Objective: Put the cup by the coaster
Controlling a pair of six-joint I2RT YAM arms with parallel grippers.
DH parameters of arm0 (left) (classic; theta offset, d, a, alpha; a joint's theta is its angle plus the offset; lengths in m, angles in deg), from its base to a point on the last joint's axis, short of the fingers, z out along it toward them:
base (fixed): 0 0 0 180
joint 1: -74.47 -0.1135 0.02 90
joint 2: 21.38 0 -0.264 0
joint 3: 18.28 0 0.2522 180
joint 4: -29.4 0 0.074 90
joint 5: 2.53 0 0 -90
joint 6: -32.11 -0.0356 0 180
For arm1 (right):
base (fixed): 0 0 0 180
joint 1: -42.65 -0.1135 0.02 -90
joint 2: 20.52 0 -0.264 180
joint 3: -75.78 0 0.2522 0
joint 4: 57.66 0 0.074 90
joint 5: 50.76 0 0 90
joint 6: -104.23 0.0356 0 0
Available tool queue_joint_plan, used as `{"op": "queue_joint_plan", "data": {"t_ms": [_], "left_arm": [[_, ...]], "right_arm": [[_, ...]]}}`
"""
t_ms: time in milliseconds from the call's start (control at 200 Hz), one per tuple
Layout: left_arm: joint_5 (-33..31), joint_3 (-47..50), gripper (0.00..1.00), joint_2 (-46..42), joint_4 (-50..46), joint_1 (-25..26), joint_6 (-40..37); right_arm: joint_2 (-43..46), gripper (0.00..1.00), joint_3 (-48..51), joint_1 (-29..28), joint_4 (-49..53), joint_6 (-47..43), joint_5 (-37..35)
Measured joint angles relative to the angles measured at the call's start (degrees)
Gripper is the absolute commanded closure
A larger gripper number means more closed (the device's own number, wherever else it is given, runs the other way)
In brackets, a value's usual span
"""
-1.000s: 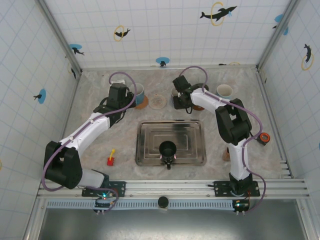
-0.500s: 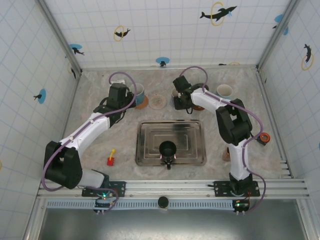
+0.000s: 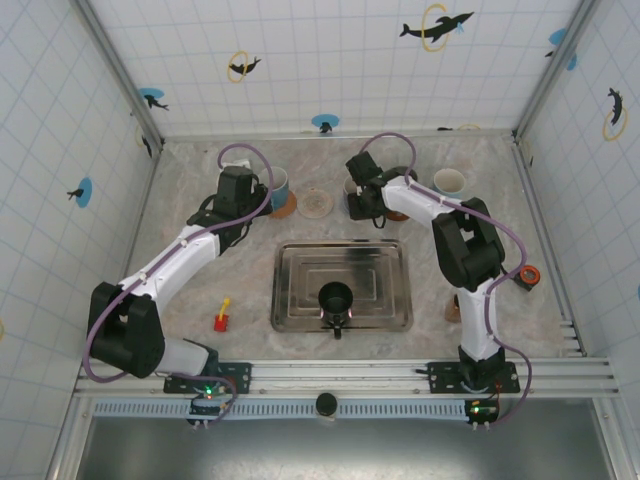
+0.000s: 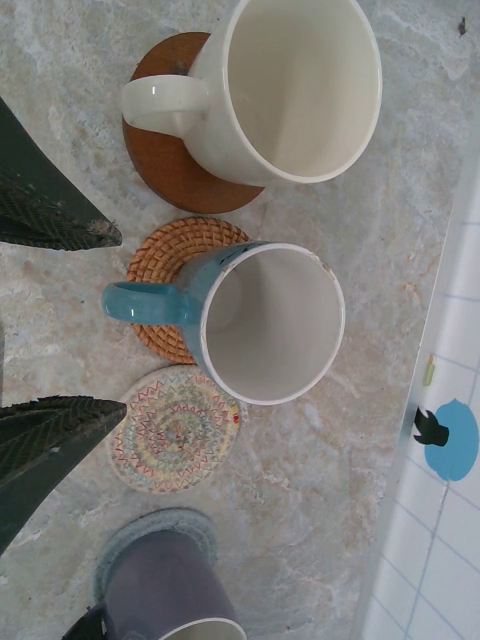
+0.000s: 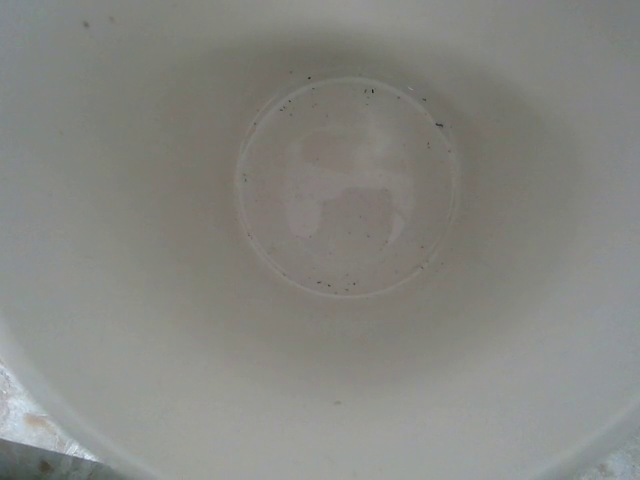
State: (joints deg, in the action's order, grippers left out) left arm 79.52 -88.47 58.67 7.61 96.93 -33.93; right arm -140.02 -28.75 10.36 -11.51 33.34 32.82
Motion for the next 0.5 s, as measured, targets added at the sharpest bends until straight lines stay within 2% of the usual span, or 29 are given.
{"op": "queue_joint_plan", "data": {"t_ms": [325,501], "left_arm": [[0.0,0.0,0.59,-0.2,0.0,0.0,0.0],[0.0,0.0,0.59,-0.8,0.0,0.0,0.0]], "right_arm": [[1.8,0.58,0.6,-0.3,-0.4,0.4,-0.4],[2.4,0.56,1.9,-0.4,-0.5,0.4,-0.6]]}}
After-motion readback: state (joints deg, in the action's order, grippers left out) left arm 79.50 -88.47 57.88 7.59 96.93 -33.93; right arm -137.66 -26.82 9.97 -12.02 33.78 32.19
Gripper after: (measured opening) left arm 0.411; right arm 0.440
